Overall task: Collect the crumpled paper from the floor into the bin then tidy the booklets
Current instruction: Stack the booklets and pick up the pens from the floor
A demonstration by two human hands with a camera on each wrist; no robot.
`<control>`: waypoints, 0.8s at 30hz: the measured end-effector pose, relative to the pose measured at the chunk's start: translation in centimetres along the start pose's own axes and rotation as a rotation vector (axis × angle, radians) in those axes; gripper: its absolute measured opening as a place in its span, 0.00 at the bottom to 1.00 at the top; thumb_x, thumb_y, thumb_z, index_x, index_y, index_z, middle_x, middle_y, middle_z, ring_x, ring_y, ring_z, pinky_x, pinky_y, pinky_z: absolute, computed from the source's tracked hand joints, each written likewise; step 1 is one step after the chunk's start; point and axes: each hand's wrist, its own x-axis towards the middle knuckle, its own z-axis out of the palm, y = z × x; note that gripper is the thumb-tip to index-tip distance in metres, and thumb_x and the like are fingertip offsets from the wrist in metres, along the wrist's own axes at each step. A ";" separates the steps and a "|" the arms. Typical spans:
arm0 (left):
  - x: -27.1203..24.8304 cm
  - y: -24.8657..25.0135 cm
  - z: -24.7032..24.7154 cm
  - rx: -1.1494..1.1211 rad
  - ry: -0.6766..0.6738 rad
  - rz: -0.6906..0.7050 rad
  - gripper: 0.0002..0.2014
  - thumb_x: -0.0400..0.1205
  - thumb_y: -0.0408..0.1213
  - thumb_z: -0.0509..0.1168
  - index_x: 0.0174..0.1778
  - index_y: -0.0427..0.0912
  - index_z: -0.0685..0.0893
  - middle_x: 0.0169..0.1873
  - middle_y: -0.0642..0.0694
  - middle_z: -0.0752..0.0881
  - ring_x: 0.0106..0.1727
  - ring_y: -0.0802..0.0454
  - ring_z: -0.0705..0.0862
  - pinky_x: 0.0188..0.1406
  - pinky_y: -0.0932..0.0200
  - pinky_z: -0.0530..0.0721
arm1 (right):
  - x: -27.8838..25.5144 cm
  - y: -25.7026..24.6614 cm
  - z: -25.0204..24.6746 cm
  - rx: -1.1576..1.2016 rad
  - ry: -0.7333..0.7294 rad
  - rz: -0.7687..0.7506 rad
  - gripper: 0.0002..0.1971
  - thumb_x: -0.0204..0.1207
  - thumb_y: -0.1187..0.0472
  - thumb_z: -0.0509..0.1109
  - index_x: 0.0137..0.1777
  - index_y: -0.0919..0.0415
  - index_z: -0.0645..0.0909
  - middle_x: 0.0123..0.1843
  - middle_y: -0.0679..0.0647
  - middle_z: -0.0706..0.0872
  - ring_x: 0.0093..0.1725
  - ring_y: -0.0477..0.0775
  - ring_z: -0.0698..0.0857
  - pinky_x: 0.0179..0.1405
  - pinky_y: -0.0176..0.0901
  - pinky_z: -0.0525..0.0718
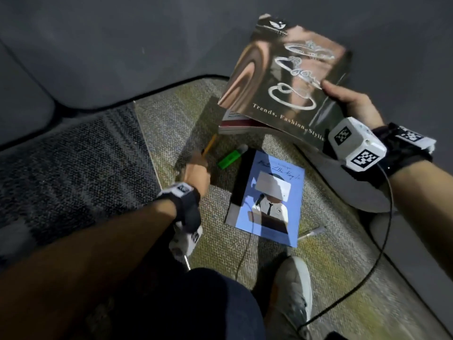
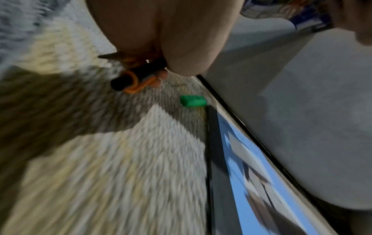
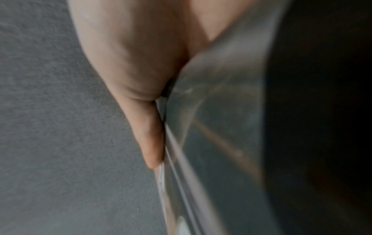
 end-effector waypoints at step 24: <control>-2.6 8.3 5.6 0.037 -0.289 0.323 0.25 0.79 0.41 0.69 0.63 0.30 0.66 0.53 0.38 0.80 0.52 0.39 0.80 0.39 0.59 0.73 | -19.4 4.7 -14.4 -0.286 0.417 0.195 0.12 0.83 0.59 0.59 0.55 0.65 0.81 0.26 0.52 0.88 0.19 0.44 0.84 0.14 0.29 0.78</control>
